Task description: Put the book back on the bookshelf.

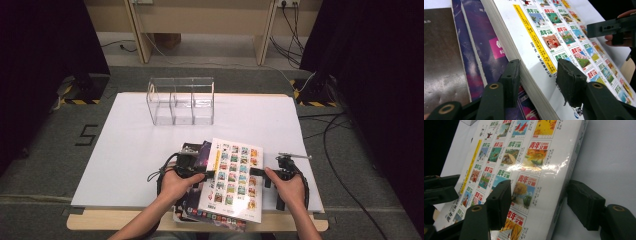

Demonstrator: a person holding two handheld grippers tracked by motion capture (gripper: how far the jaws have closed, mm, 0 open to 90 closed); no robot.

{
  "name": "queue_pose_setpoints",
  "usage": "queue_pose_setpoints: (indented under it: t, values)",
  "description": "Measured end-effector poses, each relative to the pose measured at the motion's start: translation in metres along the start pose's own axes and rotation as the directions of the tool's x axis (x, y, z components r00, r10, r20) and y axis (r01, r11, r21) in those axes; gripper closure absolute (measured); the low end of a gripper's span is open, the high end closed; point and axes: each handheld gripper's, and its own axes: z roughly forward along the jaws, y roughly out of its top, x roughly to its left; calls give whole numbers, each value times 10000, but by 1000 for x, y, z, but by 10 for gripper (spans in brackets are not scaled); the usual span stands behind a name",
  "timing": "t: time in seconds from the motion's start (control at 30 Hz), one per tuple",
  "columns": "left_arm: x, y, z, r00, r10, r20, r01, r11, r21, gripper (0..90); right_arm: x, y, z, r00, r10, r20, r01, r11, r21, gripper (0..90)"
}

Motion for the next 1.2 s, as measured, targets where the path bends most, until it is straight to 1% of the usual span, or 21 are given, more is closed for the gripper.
queue_pose_setpoints:
  t: [0.07, 0.1, 0.23, 0.27, 0.3, 0.4, 0.43, 0.47, 0.53, 0.57, 0.6, 0.63, 0.67, 0.7, 0.73, 0.83, 0.9, 0.97, 1.03, 1.13, 1.2]
  values:
    - [0, 0, 0, 10000, -15, 2, 15, 10000, 9, 537, 0, 0, 1, 9997, 177, -144, -178, 9998, -74, 396]
    - [1, 0, 0, 10000, -55, 4, 55, 10000, 23, 539, -1, 0, 2, 9990, 401, -196, -404, 9991, -139, 406]
    - [2, -1, 0, 9997, -238, -24, 238, 9997, 77, 553, -2, 0, 2, 9973, 608, -407, -616, 9979, -177, 450]
    - [2, -1, -1, 9997, -187, -168, 188, 9998, 78, 557, 0, 1, -4, 9982, 446, -396, -458, 9985, -288, 533]
    - [2, -1, -1, 9996, -175, -243, 177, 9998, 93, 561, 3, 3, -8, 9987, 298, -415, -314, 9988, -372, 564]
    - [0, 1, -4, 9985, 159, -523, -149, 9997, 200, 568, 15, 7, -16, 9990, -390, -200, 380, 9980, -505, 614]
    - [0, 1, -4, 9980, 239, -586, -227, 9995, 212, 571, 22, 9, -19, 9970, -762, -131, 752, 9953, -609, 630]
    - [0, 1, -5, 9976, 250, -649, -237, 9995, 208, 573, 25, 10, -20, 9960, -877, -182, 864, 9941, -653, 646]
    - [2, 0, -6, 9977, 171, -657, -158, 9997, 210, 578, 32, 15, -22, 9933, -873, -754, 822, 9943, -683, 674]
    - [2, 0, -6, 9977, 171, -657, -158, 9997, 210, 580, 32, 15, -22, 9933, -873, -754, 822, 9943, -683, 674]
    - [3, 0, -6, 9979, 115, -634, -102, 9997, 199, 581, 38, 17, -17, 9898, -978, -1037, 953, 9950, -291, 648]
    - [2, 0, -7, 9978, 134, -643, -122, 9997, 197, 581, 40, 17, -13, 9897, -1065, -960, 1058, 9943, -120, 647]
    - [2, 0, -7, 9975, 175, -691, -162, 9997, 195, 581, 44, 17, -8, 9899, -1228, -706, 1239, 9922, 109, 654]
    - [2, 0, -7, 9973, 173, -711, -161, 9997, 178, 581, 46, 16, -4, 9871, -1548, -420, 1557, 9876, 201, 660]
    - [2, 0, -8, 9973, 154, -712, -144, 9998, 139, 581, 48, 16, -4, 9870, -1578, -304, 1585, 9871, 223, 670]
    - [3, 0, -9, 9977, 96, -672, -90, 9999, 94, 571, 52, 15, -6, 9854, -1680, -288, 1675, 9857, -180, 693]
    - [2, 3, -13, 9972, 99, -743, -111, 9998, -153, 551, 58, 15, -8, 9823, -1868, -140, 1862, 9819, -343, 704]
    - [1, 7, -20, 9958, 243, -878, -295, 9979, -581, 522, 63, 17, -9, 9811, -1932, -145, 1921, 9798, -555, 719]
    - [1, 11, -27, 9966, 72, -827, -153, 9951, -972, 476, 70, 19, -10, 9780, -2084, -82, 2073, 9757, -714, 725]
    - [2, 19, -38, 9963, -87, -861, -41, 9890, -1481, 412, 84, 23, -13, 9691, -2467, -5, 2453, 9637, -1052, 737]
    - [2, 25, -47, 9965, -138, -829, -18, 9827, -1852, 385, 93, 25, -16, 9602, -2792, 118, 2783, 9511, -1339, 740]
